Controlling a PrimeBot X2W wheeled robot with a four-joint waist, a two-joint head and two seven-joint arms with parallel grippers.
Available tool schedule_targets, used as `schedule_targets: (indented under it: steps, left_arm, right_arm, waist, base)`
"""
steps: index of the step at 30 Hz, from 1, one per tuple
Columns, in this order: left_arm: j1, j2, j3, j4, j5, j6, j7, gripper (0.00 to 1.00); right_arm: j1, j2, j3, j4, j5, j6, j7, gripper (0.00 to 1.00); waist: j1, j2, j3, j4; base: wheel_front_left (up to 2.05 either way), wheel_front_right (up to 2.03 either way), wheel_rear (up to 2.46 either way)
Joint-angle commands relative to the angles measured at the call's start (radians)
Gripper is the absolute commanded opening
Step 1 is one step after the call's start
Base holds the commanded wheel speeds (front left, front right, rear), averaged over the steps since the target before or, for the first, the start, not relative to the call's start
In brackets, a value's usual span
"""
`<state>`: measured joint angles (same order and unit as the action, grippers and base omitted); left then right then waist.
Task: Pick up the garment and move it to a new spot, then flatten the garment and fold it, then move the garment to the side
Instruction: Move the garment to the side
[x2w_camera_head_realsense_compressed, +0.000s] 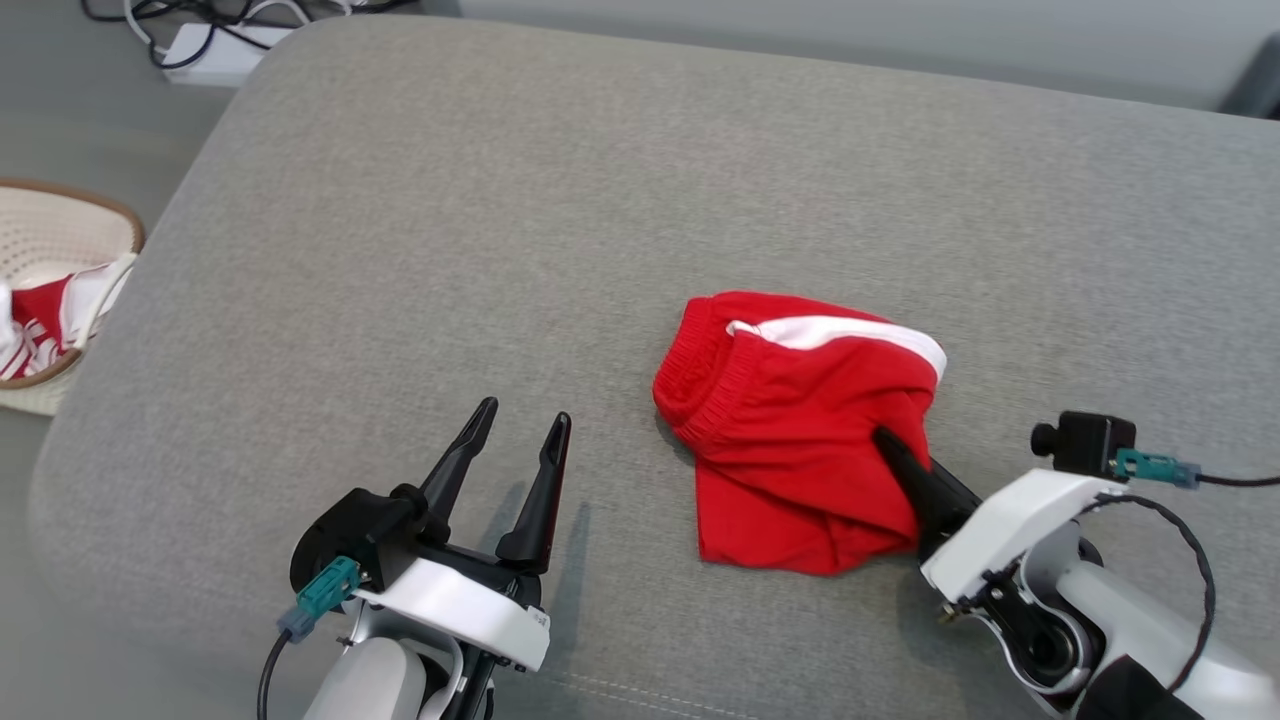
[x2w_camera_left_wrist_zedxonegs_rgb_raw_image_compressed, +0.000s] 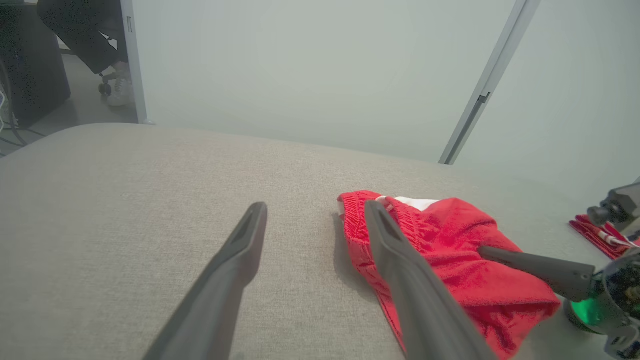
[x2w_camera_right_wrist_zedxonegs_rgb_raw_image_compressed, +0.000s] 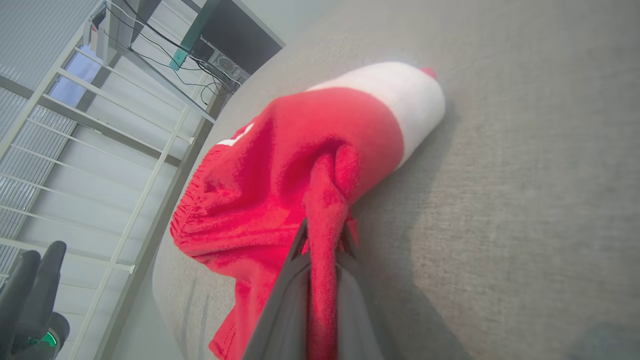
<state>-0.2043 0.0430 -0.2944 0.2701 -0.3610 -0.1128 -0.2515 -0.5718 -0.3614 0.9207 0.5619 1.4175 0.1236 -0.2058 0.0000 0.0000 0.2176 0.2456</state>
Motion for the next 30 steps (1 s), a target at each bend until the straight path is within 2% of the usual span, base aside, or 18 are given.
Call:
schedule_targets:
  steps: [1,9,23,30]
  left_arm:
    - [-0.025,0.007,0.030,-0.021,0.002,0.003,-0.010,1.00]
    - [-0.047,0.007,0.021,-0.013,0.026,-0.002,-0.010,1.00]
    - [-0.065,0.011,0.033,0.001,0.063,-0.010,-0.010,1.00]
    - [-0.057,0.016,0.039,-0.001,0.076,-0.012,-0.010,1.00]
  right_arm:
    - [0.040,-0.027,0.007,-0.010,-0.006,0.007,-0.019,0.00]
    - [0.079,-0.045,0.009,-0.007,-0.014,0.007,-0.040,0.00]
    - [0.118,-0.024,-0.011,-0.027,-0.033,0.007,-0.054,0.00]
    - [0.095,-0.028,-0.001,-0.025,-0.090,0.007,-0.055,0.00]
  waist:
    - [0.0000,0.0000,-0.013,-0.026]
    - [0.0000,0.0000,-0.037,-0.156]
    - [0.0000,0.0000,-0.038,-0.469]
    - [0.0000,0.0000,-0.021,-0.533]
  base:
    - [0.00,0.00,0.00]
    - [0.00,0.00,0.00]
    - [0.00,0.00,0.00]
    - [0.00,0.00,0.00]
